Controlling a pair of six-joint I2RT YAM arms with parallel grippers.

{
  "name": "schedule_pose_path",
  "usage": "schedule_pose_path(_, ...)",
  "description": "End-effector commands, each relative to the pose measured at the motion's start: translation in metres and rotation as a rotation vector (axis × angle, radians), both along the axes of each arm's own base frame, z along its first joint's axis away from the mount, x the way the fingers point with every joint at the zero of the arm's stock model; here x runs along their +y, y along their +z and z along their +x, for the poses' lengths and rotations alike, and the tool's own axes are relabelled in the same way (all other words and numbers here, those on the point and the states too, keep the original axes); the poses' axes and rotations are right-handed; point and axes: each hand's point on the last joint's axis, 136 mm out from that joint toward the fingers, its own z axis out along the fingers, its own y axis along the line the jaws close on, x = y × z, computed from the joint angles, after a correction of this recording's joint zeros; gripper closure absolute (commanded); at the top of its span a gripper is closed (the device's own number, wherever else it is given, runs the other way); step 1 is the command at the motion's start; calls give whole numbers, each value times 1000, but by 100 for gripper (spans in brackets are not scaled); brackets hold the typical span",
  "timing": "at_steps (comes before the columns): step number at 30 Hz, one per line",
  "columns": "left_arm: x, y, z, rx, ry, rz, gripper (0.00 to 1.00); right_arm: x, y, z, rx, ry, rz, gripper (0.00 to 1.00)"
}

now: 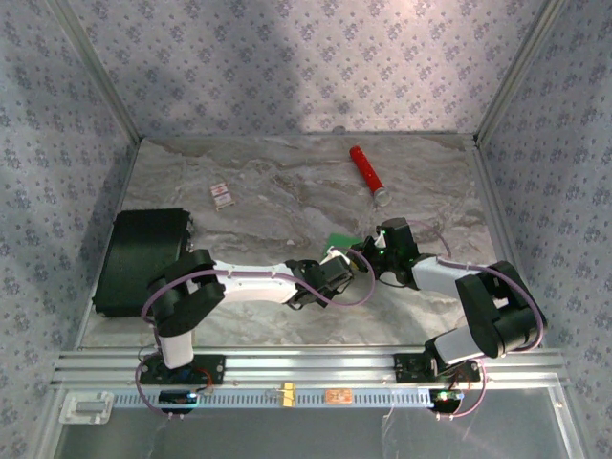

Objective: Fold a paper plane with a square sheet of paper (pick it up from the middle)
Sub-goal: Fold the wing for the fifth time at the center of the table.

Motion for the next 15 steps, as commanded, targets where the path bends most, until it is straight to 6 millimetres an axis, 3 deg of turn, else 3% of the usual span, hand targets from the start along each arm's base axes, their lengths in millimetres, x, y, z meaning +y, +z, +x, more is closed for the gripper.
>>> schedule_pose_path(1, 1, 6, -3, -3, -4, -9, 90, 0, 4, 0, -6, -9, 3, 92)
schedule_pose_path(9, -5, 4, -7, 62, -18, -81, 93, -16, 8, -6, -34, 5, -114, 74)
schedule_pose_path(12, -9, 4, -8, 124, -15, -155, 93, -26, 13, -10, -50, 1, -163, 62)
schedule_pose_path(15, -11, 3, -6, 186, 3, -241, 93, -35, 19, -12, -67, -8, -186, 59)
